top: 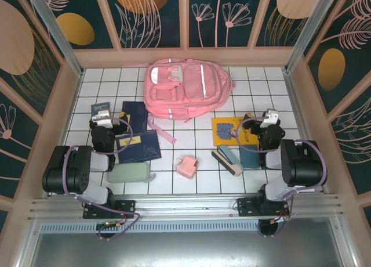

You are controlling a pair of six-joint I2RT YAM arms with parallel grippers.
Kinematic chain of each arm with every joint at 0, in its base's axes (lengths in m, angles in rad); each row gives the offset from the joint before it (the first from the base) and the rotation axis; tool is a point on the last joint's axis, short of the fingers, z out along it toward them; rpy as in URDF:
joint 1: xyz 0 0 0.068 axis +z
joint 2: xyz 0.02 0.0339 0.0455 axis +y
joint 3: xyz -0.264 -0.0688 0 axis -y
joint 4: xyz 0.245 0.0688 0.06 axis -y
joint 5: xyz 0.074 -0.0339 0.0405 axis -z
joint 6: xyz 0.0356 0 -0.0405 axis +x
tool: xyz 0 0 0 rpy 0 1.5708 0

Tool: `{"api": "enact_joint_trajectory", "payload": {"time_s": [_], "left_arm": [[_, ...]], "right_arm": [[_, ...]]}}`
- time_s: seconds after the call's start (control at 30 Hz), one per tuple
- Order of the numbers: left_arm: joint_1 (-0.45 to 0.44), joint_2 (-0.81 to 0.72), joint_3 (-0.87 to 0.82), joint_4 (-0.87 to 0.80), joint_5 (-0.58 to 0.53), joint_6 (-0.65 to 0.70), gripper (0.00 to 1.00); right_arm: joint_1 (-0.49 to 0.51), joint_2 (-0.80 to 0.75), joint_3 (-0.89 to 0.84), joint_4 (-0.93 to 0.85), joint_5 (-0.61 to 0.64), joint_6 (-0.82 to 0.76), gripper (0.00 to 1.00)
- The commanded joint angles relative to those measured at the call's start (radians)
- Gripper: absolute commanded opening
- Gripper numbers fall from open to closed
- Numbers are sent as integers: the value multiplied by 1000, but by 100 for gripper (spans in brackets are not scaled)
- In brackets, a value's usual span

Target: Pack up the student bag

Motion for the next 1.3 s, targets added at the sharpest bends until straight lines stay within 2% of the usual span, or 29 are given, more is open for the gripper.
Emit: {"api": "enact_joint_trajectory", "payload": {"time_s": [0.0, 0.77, 0.8, 0.9, 0.97, 1.03, 1.1, 1.2, 1.27], "left_arm": [[1, -5, 9, 26, 18, 11, 99], [1, -14, 7, 33, 18, 14, 99], [1, -34, 19, -1, 29, 19, 99], [-7, -157, 96, -230, 77, 52, 99], [-36, -269, 127, -321, 53, 36, 99], [-76, -383, 161, -394, 47, -2, 99], [-129, -491, 210, -508, 61, -16, 99], [-206, -611, 300, -658, 112, -79, 99], [-279, -657, 390, -817, 5, -181, 98]], "right_arm": [[-8, -6, 16, 10, -32, -13, 99], [-17, -7, 15, 14, -67, -17, 99], [-18, -17, 18, 3, -94, -30, 99], [18, -164, 40, -157, -41, -52, 99], [74, -292, 55, -237, 1, -61, 99], [117, -399, 50, -229, 15, 22, 99], [206, -494, 97, -354, 53, 8, 99], [389, -583, 181, -492, 31, -67, 99], [550, -619, 260, -605, 110, -153, 99]]}}
